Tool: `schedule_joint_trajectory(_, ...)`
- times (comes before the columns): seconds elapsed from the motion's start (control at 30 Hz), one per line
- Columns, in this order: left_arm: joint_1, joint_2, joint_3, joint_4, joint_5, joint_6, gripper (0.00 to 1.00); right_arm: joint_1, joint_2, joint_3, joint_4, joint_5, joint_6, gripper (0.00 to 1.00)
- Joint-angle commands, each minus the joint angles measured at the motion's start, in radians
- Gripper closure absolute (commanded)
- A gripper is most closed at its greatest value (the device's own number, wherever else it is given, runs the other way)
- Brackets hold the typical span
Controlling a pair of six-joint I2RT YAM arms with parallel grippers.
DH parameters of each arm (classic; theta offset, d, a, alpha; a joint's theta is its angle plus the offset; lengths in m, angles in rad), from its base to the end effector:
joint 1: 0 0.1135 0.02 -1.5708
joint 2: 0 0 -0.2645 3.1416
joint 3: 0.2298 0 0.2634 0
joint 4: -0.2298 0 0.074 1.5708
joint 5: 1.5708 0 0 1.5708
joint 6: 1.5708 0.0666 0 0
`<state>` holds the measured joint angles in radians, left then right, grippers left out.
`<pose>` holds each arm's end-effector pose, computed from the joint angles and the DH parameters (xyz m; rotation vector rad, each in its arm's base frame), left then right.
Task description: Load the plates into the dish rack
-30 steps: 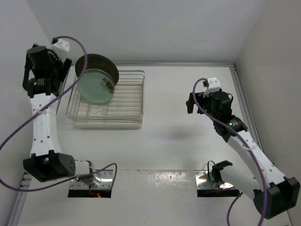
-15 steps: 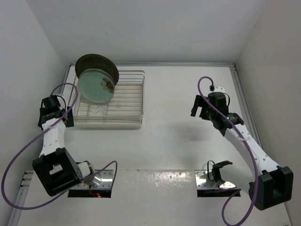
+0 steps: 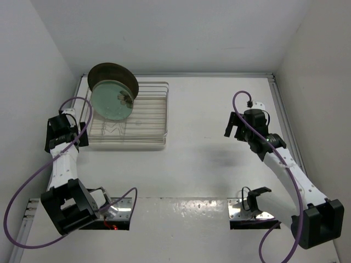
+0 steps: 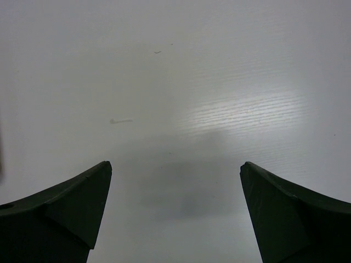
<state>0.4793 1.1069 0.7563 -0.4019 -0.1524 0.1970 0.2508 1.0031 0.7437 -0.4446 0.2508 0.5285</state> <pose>0.2307 0.1313 0.2227 -0.4108 2.3338 0.5113 0.2430 0.0452 0.2391 0.4410 2.2083 0.1330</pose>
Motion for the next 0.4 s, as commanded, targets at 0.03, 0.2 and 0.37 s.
schedule_joint_trajectory(0.03, 0.002, -0.001, 0.005, 0.067, 0.063, -0.033, 0.05, -0.001, -0.011, 0.003, 0.020, 0.016, 0.022, 0.00)
schedule_joint_trajectory(0.2, 0.002, -0.001, -0.005, 0.067, 0.073, -0.033, 0.05, 0.001, 0.008, 0.009, 0.026, 0.018, 0.024, 0.00)
schedule_joint_trajectory(0.37, 0.002, -0.001, -0.005, 0.067, 0.073, -0.033, 0.05, -0.001, 0.009, 0.005, 0.040, 0.066, 0.033, 0.00)
